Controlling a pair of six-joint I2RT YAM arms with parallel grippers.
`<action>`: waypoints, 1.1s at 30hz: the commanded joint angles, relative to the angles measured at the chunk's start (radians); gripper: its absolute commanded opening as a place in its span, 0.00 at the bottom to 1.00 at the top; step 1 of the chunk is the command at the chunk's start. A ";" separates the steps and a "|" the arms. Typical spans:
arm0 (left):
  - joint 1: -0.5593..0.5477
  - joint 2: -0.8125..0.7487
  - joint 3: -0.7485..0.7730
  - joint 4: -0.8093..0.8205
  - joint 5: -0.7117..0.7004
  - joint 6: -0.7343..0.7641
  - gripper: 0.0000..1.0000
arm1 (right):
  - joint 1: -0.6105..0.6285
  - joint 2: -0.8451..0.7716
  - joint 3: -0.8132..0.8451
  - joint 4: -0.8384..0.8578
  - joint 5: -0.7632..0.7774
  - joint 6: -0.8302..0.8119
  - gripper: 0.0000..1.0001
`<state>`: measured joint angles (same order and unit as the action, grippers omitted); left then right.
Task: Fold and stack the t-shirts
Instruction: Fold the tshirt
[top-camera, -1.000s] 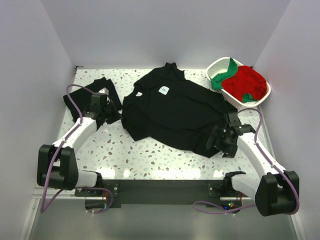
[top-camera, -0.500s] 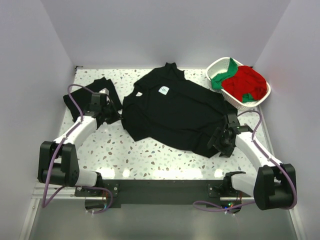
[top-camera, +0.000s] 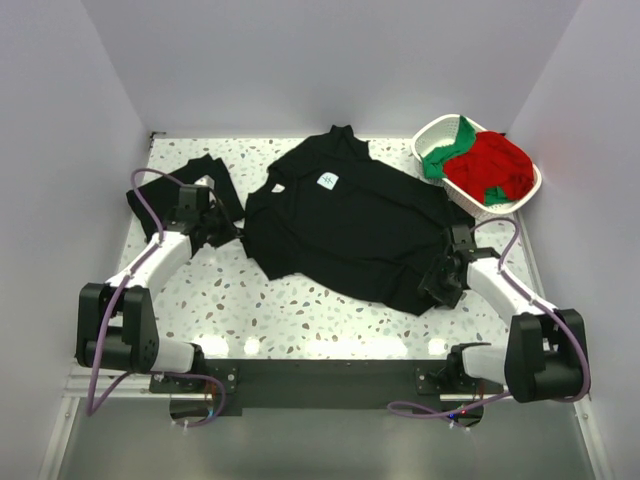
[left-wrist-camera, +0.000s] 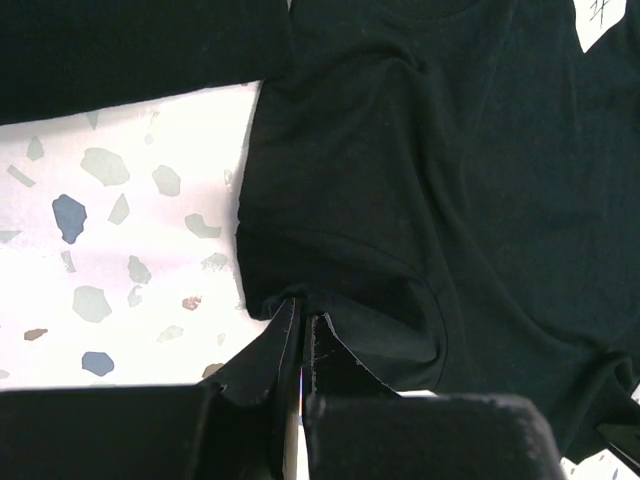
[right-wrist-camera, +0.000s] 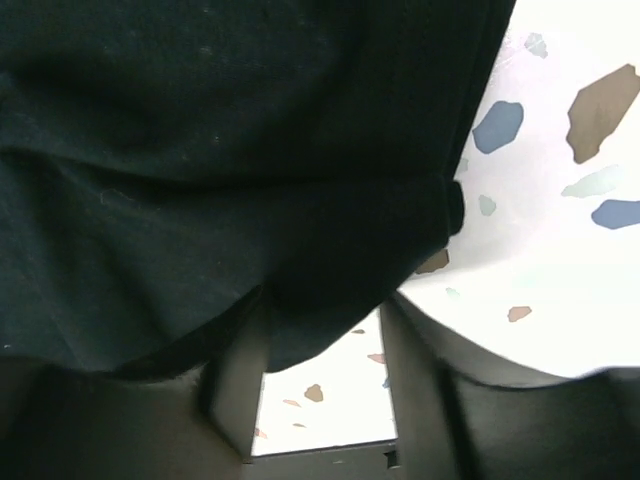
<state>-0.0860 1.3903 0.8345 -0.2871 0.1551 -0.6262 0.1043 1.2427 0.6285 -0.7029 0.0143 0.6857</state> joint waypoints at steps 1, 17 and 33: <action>0.015 -0.014 0.044 0.035 0.020 0.031 0.00 | -0.002 0.020 0.036 0.026 0.029 -0.035 0.48; 0.084 0.015 0.055 0.028 0.049 0.071 0.00 | -0.003 0.075 0.451 -0.228 0.067 -0.153 0.05; 0.086 0.050 0.087 0.019 0.058 0.075 0.00 | -0.005 0.074 0.344 -0.144 0.039 -0.094 0.52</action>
<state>-0.0105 1.4384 0.8810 -0.2928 0.2054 -0.5808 0.1043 1.3712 1.0538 -0.8703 0.0570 0.5636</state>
